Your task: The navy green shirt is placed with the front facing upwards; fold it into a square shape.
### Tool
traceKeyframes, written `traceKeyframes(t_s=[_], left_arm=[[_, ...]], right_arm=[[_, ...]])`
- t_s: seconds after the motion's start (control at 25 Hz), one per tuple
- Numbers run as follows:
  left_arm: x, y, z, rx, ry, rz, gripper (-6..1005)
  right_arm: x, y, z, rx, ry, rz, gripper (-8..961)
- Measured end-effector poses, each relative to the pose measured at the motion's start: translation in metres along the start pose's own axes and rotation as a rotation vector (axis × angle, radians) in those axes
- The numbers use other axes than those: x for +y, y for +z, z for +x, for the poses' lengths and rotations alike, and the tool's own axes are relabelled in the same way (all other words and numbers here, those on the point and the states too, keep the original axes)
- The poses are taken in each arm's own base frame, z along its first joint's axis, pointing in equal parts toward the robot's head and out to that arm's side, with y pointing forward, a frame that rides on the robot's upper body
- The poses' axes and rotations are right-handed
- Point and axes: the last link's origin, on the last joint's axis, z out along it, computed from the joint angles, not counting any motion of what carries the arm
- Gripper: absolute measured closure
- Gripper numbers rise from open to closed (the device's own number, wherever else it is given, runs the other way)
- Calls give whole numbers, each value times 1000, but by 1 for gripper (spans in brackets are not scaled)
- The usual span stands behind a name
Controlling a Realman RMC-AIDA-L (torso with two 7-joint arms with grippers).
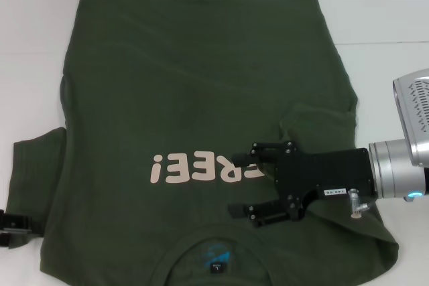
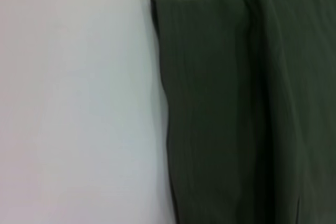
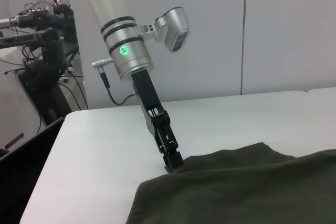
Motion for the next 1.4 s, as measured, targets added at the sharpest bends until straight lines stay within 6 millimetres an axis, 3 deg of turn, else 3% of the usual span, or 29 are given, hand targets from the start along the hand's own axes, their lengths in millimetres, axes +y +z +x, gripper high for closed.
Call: traceKeyframes(t_s=[0.96,1.28,1.4], left_arm=[[6,12,10,20,11,-18,254],[7,15,11,15,17,-6,439],[7,16,11,11,21,-1,564]], right_arm=[[2,-1,1,-3,7,-5,69],[2,0,1,-2,10,-7,71],[2,0,0,-2,9,-7,70]])
